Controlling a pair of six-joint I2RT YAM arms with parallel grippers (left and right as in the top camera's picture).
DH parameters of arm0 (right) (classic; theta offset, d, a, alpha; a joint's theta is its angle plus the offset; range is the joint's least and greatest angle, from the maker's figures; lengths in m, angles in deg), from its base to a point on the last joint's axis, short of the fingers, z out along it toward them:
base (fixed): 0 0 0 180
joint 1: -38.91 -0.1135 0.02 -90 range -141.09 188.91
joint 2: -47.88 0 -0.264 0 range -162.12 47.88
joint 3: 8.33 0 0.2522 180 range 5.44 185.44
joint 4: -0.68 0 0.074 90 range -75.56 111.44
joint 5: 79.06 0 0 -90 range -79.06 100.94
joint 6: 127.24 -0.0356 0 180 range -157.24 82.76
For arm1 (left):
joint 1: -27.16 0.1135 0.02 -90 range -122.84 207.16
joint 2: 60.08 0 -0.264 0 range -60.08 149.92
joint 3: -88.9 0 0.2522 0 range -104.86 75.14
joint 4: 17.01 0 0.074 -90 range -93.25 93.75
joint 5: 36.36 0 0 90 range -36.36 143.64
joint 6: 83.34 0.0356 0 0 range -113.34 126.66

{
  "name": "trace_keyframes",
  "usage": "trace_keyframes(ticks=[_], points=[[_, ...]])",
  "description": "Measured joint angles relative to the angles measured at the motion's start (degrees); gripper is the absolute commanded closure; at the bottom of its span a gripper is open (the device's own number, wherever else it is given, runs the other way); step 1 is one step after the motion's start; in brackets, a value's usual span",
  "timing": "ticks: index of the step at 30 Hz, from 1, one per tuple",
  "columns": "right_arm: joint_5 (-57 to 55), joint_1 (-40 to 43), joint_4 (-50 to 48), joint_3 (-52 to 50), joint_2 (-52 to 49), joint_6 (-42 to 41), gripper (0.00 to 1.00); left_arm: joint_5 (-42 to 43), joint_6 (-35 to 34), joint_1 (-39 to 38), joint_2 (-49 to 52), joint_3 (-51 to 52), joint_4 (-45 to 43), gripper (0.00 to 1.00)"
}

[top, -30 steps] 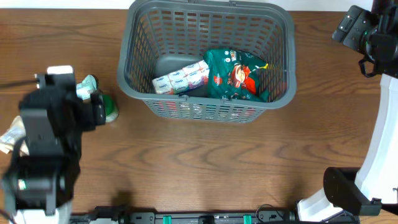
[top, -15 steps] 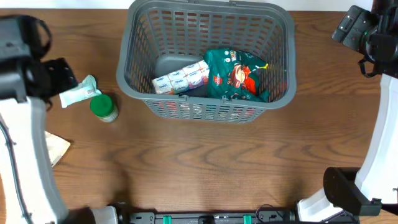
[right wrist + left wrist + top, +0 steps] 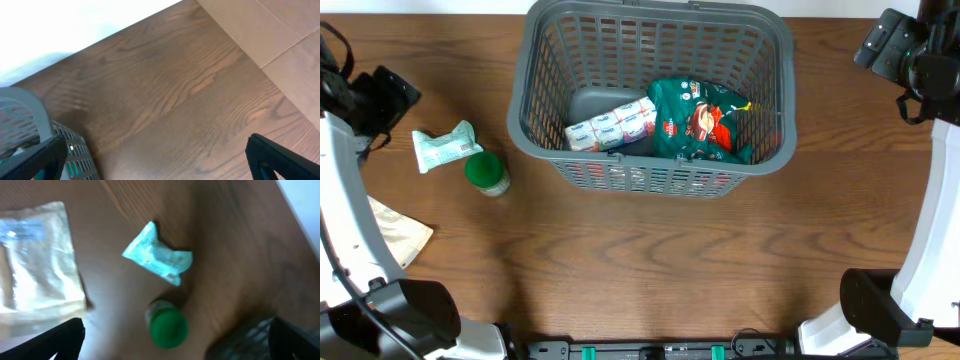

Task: Pack container
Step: 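Move the left gripper over the mint-green wipes pack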

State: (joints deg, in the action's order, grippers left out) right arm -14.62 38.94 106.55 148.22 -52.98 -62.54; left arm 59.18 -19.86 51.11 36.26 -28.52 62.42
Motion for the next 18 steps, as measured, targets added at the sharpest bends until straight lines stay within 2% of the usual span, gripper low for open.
trace_keyframes(ticks=[5,12,18], points=[[0.00,0.00,-0.02,0.00,0.00,0.00,0.01,0.48,-5.55,0.00,0.13,0.00,-1.60,0.01],[0.00,0.00,-0.02,0.00,0.00,0.00,0.01,0.02,-22.69,-0.39,3.89,0.83,1.09,0.01],[0.00,0.00,-0.02,0.00,0.00,0.00,0.01,0.02,-32.96,-3.34,10.62,4.87,0.79,0.01]])
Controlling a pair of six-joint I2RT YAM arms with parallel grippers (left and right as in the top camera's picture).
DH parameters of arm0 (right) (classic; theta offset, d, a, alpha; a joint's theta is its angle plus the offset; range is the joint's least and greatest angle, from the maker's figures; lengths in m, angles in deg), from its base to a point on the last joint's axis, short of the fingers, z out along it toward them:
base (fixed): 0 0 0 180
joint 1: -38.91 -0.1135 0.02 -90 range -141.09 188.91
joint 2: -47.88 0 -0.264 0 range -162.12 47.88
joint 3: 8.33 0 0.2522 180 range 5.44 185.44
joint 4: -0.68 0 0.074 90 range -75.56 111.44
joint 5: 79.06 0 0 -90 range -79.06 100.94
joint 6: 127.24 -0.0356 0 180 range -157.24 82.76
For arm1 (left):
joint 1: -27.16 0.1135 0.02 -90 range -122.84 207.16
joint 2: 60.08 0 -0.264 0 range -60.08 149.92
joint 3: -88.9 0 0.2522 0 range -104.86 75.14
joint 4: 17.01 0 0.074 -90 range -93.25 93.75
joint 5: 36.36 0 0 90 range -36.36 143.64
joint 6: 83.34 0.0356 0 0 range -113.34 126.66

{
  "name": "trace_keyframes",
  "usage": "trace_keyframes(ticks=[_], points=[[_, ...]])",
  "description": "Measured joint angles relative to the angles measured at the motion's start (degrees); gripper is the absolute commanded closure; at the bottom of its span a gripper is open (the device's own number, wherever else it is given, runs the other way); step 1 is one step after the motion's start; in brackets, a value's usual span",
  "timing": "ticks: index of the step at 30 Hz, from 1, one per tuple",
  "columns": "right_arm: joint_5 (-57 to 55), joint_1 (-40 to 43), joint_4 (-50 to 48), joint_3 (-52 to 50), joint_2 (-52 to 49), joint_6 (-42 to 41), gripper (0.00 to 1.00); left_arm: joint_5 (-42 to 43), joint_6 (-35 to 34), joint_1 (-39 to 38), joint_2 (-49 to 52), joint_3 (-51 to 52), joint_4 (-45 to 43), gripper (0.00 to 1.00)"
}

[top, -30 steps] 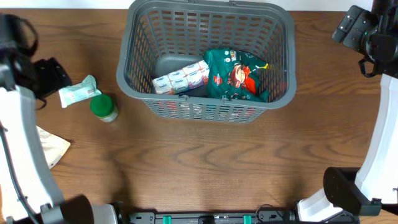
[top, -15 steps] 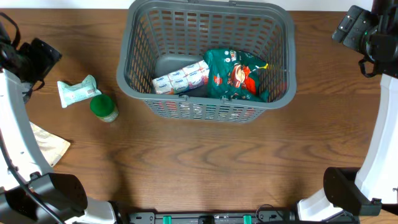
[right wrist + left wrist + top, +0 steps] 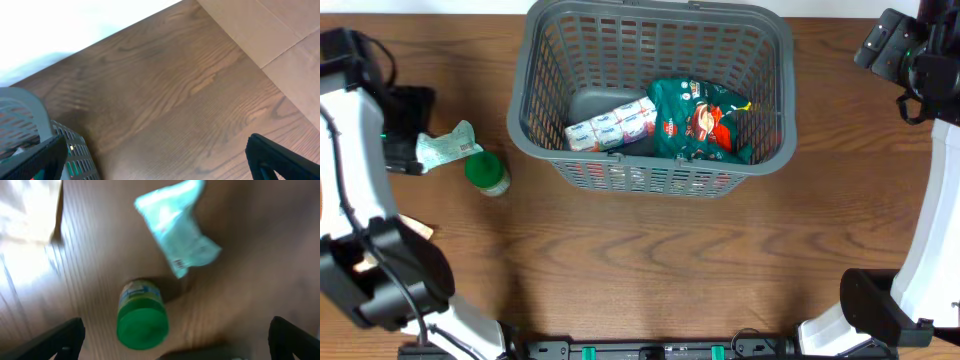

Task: Pack container
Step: 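Move the left gripper over the mint-green wipes pack, then grasp the mint-green wipes pack with the left gripper and lift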

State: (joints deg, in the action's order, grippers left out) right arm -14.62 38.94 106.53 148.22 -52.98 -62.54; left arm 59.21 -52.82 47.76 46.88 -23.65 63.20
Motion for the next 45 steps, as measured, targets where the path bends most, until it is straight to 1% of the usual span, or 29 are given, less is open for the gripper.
trace_keyframes(ticks=[3,8,14,26,38,45], points=[[0.00,0.00,0.00,0.00,0.00,0.00,0.01,0.04,-3.39,-1.55,4.17,0.94,-1.44,0.01],[0.00,0.00,0.00,0.00,0.00,0.00,0.01,0.44,-5.73,-2.75,9.40,0.98,-5.09,0.01],[0.00,0.00,0.00,0.00,0.00,0.00,0.01,0.42,-8.09,-2.73,12.20,0.98,-7.48,0.01],[0.00,0.00,0.00,0.00,0.00,0.00,0.01,-4.33,-9.33,-2.73,12.90,0.98,-9.11,0.01],[0.00,0.00,0.02,0.00,0.00,0.00,0.01,-4.72,-9.38,-2.71,18.47,0.98,-9.18,0.01],[0.00,0.00,0.00,0.00,0.00,0.00,0.01,-5.99,-9.38,-2.71,19.50,0.98,-10.12,0.01]])
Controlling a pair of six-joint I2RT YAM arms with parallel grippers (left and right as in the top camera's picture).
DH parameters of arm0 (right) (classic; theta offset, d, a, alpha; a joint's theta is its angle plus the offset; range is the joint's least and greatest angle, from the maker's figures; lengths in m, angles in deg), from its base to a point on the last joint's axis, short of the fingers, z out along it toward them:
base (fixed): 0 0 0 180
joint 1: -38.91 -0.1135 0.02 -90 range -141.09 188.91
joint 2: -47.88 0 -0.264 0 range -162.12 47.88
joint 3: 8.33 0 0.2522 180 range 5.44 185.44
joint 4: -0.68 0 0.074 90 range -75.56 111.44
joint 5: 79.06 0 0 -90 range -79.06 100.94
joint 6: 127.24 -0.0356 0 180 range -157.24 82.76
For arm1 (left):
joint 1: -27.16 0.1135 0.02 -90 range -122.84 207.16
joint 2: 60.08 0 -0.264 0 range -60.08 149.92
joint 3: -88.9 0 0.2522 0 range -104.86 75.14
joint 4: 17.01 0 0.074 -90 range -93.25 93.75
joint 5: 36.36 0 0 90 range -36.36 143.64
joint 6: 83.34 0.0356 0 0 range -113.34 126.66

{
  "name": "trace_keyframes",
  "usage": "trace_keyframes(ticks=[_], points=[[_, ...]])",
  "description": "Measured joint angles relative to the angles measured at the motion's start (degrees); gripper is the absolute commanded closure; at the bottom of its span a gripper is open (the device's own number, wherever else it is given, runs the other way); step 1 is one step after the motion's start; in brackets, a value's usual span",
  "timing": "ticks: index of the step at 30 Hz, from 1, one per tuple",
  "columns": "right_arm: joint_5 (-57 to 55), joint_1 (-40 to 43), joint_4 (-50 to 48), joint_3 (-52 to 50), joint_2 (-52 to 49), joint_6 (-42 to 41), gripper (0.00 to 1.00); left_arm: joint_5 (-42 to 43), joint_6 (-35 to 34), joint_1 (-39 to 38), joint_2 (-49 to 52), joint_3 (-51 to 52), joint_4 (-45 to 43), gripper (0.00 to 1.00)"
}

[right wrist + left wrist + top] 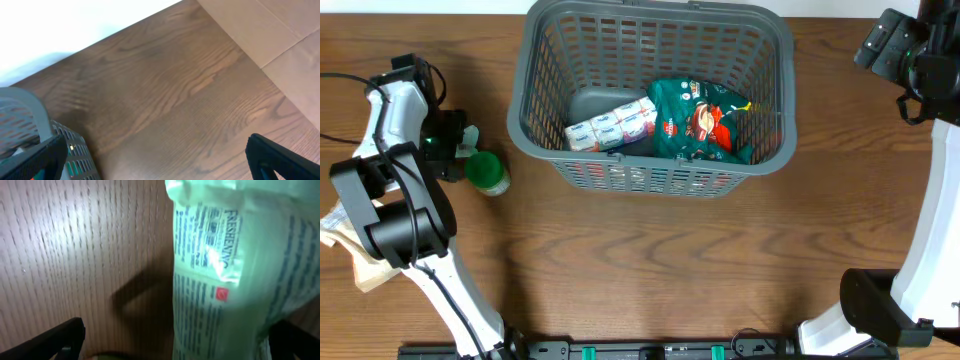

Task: Pack container
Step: 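Grasp the mint-green wipes pack with the left gripper and lift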

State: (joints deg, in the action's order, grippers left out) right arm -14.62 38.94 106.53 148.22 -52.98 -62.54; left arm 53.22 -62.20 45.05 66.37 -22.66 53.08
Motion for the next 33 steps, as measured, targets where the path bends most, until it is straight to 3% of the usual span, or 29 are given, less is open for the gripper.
trace_keyframes(ticks=[15,19,26,30,33], points=[[0.00,0.00,0.02,0.00,0.00,0.00,0.01,-3.89,1.84,0.00,0.96,0.00,-3.54,0.00],[0.00,0.00,0.02,0.00,0.00,0.00,0.01,-4.17,1.90,0.00,0.96,0.00,-3.58,0.15],[0.00,0.00,0.02,0.00,0.00,0.00,0.01,-4.26,2.75,0.00,2.12,-0.13,-2.93,0.14],[0.00,0.00,0.00,0.00,0.00,0.00,0.01,-3.89,2.54,0.00,2.71,-0.83,-2.64,0.40],[0.00,0.00,0.02,0.00,0.00,0.00,0.01,-3.15,2.64,0.00,3.28,-1.55,-2.80,0.85]])
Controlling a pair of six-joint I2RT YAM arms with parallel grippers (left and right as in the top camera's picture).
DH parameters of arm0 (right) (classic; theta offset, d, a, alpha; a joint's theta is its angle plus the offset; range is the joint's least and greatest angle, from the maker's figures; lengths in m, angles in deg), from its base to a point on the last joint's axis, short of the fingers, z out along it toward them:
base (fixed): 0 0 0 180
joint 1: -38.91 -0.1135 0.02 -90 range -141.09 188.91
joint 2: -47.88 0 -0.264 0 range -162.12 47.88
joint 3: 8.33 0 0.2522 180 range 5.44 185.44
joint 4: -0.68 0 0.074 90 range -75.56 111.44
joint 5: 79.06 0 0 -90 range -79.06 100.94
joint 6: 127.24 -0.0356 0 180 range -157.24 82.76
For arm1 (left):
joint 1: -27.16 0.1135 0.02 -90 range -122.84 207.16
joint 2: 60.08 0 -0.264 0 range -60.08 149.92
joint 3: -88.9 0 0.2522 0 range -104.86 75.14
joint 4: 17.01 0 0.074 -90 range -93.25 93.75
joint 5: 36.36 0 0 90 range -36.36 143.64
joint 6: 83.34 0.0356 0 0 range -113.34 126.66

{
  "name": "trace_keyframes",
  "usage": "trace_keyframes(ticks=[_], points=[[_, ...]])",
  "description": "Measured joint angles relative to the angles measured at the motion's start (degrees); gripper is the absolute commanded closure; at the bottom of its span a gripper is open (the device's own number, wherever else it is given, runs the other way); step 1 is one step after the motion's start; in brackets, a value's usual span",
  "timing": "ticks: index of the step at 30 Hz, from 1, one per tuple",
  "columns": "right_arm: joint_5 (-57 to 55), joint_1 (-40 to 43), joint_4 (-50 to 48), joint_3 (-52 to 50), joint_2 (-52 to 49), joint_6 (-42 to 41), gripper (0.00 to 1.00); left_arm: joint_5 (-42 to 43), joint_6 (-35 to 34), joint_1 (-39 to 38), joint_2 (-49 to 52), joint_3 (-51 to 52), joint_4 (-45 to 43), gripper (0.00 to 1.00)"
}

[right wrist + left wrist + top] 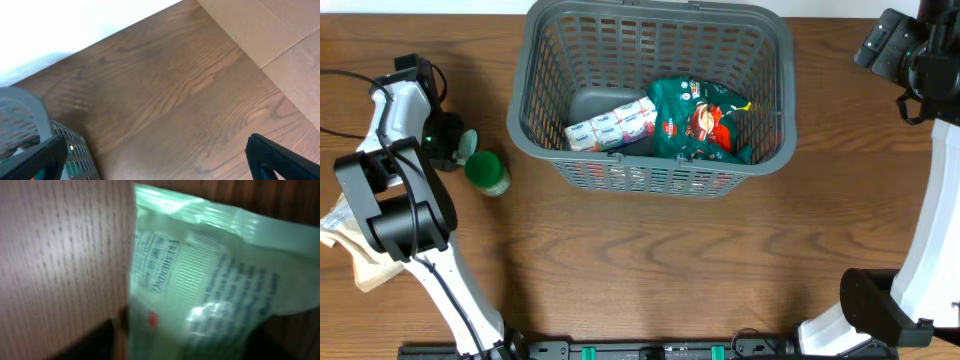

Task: Pack container
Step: 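Grasp the mint-green wipes pack with the left gripper and lift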

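Note:
The grey basket (520,130) holds a white tissue pack (612,124) and a green snack bag (700,120). Left of the basket lies a pale green packet (200,295), only its tip (469,140) showing in the overhead view. My left gripper (180,347) is down over the packet, its dark fingers (90,340) drawn in against the packet's two sides. A green-capped bottle (486,173) stands just beside it. Raised at the far right, my right gripper (157,155) is open and holds nothing.
A tan paper pouch (350,240) lies at the table's left edge under the left arm. A black cable (340,75) runs across the far left corner. A cardboard surface (280,35) borders the table beyond the right arm.
My left gripper's jaws have narrowed onto the pale green packet, which now sits more to the right in the wrist view. The right arm has not moved.
My left gripper first hung open high over the packet, the bottle and the pouch. It was then closer above the packet and bottle, then down with open jaws straddling the packet. Now the jaws hold the packet's sides. The basket's contents stayed unchanged.

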State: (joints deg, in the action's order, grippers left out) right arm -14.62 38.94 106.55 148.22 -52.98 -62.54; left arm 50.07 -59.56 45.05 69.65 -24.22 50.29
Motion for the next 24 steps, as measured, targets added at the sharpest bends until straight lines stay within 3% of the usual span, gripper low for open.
trace_keyframes(ticks=[1,24], points=[[0.00,0.00,0.00,0.00,0.00,0.00,0.01,0.15,0.11,0.00,0.13,-0.15,0.13,0.95],[0.00,0.00,0.00,0.00,0.00,0.00,0.01,5.14,6.01,0.31,-1.79,-0.31,-2.34,0.95]])
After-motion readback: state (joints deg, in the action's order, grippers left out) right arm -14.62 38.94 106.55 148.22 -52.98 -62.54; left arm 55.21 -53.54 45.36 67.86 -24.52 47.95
